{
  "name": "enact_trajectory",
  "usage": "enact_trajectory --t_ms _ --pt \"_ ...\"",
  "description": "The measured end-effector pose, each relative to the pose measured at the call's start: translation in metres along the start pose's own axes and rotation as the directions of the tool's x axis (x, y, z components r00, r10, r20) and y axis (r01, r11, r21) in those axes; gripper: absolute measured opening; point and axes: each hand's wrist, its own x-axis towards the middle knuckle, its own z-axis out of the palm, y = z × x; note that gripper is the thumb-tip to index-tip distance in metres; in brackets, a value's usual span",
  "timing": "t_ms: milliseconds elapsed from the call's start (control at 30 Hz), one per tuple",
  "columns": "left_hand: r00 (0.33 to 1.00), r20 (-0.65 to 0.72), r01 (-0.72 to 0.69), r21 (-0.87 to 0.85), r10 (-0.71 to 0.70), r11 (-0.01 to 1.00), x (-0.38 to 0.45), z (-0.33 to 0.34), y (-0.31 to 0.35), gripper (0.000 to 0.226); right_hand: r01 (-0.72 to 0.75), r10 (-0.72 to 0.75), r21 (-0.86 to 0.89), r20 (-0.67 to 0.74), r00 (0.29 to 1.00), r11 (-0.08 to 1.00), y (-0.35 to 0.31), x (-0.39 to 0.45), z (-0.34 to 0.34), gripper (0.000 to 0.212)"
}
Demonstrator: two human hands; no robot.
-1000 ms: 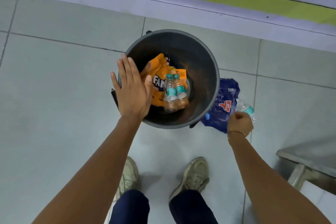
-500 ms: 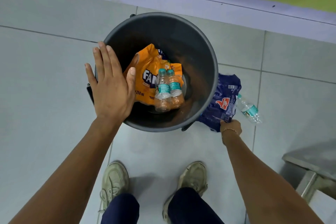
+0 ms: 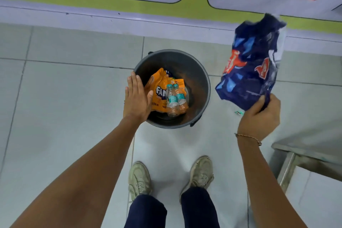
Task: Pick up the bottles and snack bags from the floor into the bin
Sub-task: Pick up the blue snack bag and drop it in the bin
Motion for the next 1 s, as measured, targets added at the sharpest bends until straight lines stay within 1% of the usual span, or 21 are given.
enact_trajectory --t_ms 67,100,133,200,300,367,433,467,500,533,567,600,633,667,700,767,833,900,933,967,1000 --pt "0.999 0.044 -0.001 -0.046 0.003 0.999 -0.001 -0.005 0.0 0.071 0.084 -0.083 0.052 -0.023 0.996 0.995 -0.025 -0.009 -0.012 0.024" --pt "0.998 0.061 0.001 -0.063 0.003 0.998 -0.001 -0.008 0.0 0.071 0.115 -0.115 0.067 -0.013 0.993 0.991 -0.035 -0.019 -0.013 0.022" --pt "0.997 0.075 0.003 -0.081 0.003 0.997 0.0 -0.01 0.0 0.071 0.131 -0.133 0.081 0.023 0.991 0.988 -0.042 -0.031 -0.012 0.021" --pt "0.996 0.085 0.001 -0.139 0.011 0.99 0.001 -0.013 -0.002 0.07 0.122 -0.136 0.102 0.142 0.981 0.987 -0.051 -0.057 -0.003 0.02" --pt "0.998 0.063 -0.016 -0.239 0.032 0.971 0.001 -0.017 -0.006 0.067 0.068 -0.084 0.06 0.326 0.941 0.996 -0.063 -0.09 0.021 0.019" --pt "0.996 0.056 -0.049 -0.238 0.064 0.97 0.0 -0.018 -0.01 0.066 -0.039 0.05 -0.032 0.445 0.894 0.999 -0.071 -0.1 0.038 0.02" --pt "0.994 0.059 -0.079 -0.201 0.093 0.976 -0.001 -0.016 -0.014 0.066 -0.178 0.238 -0.162 0.556 0.796 0.971 -0.077 -0.104 0.06 0.022" --pt "0.993 0.063 -0.086 -0.184 0.099 0.979 -0.001 -0.015 -0.015 0.066 -0.208 0.32 -0.25 0.611 0.724 0.946 -0.076 -0.104 0.071 0.023" --pt "0.993 0.061 -0.087 -0.167 0.098 0.982 -0.002 -0.012 -0.015 0.066 -0.186 0.386 -0.352 0.668 0.637 0.917 -0.074 -0.105 0.08 0.027" --pt "0.995 0.048 -0.084 -0.147 0.092 0.986 -0.002 -0.01 -0.015 0.066 -0.12 0.423 -0.433 0.721 0.549 0.894 -0.074 -0.106 0.087 0.031" --pt "0.996 0.029 -0.076 -0.125 0.08 0.989 -0.003 -0.008 -0.014 0.066 -0.039 0.437 -0.479 0.76 0.481 0.877 -0.073 -0.105 0.091 0.037" --pt "0.998 0.01 -0.061 -0.099 0.062 0.993 -0.004 -0.005 -0.012 0.066 0.021 0.437 -0.495 0.786 0.438 0.869 -0.073 -0.102 0.092 0.044" --pt "0.999 -0.011 -0.042 -0.071 0.041 0.997 -0.004 -0.002 -0.009 0.066 0.059 0.427 -0.494 0.8 0.421 0.868 -0.072 -0.097 0.092 0.051" --pt "0.999 -0.034 -0.02 -0.046 0.018 0.999 -0.005 0.002 -0.006 0.065 0.085 0.41 -0.489 0.803 0.432 0.868 -0.072 -0.089 0.09 0.056" --pt "0.998 -0.055 0.003 -0.026 -0.005 1.0 -0.006 0.007 -0.002 0.065 0.1 0.388 -0.482 0.796 0.465 0.87 -0.072 -0.08 0.086 0.058" --pt "0.994 -0.1 0.049 0.01 -0.048 0.999 -0.008 0.015 0.009 0.065 0.087 0.351 -0.485 0.733 0.583 0.87 -0.063 -0.057 0.076 0.055" --pt "0.983 -0.153 0.11 0.026 -0.105 0.994 -0.005 0.022 0.019 0.066 -0.026 0.364 -0.5 0.592 0.719 0.865 -0.037 -0.032 0.068 0.049" --pt "0.965 -0.223 0.15 0.043 -0.137 0.988 0.001 0.03 0.022 0.065 -0.113 0.361 -0.486 0.454 0.814 0.866 0.006 -0.009 0.07 0.041" --pt "0.957 -0.255 0.159 0.059 -0.139 0.986 0.004 0.031 0.022 0.064 -0.121 0.356 -0.491 0.422 0.834 0.863 0.031 0.0 0.075 0.038" --pt "0.949 -0.285 0.164 0.074 -0.137 0.984 0.006 0.034 0.022 0.064 -0.094 0.348 -0.508 0.433 0.832 0.856 0.059 0.005 0.084 0.036" --pt "0.941 -0.31 0.166 0.085 -0.133 0.982 0.007 0.037 0.021 0.064 -0.043 0.345 -0.536 0.478 0.808 0.843 0.087 0.008 0.094 0.034"
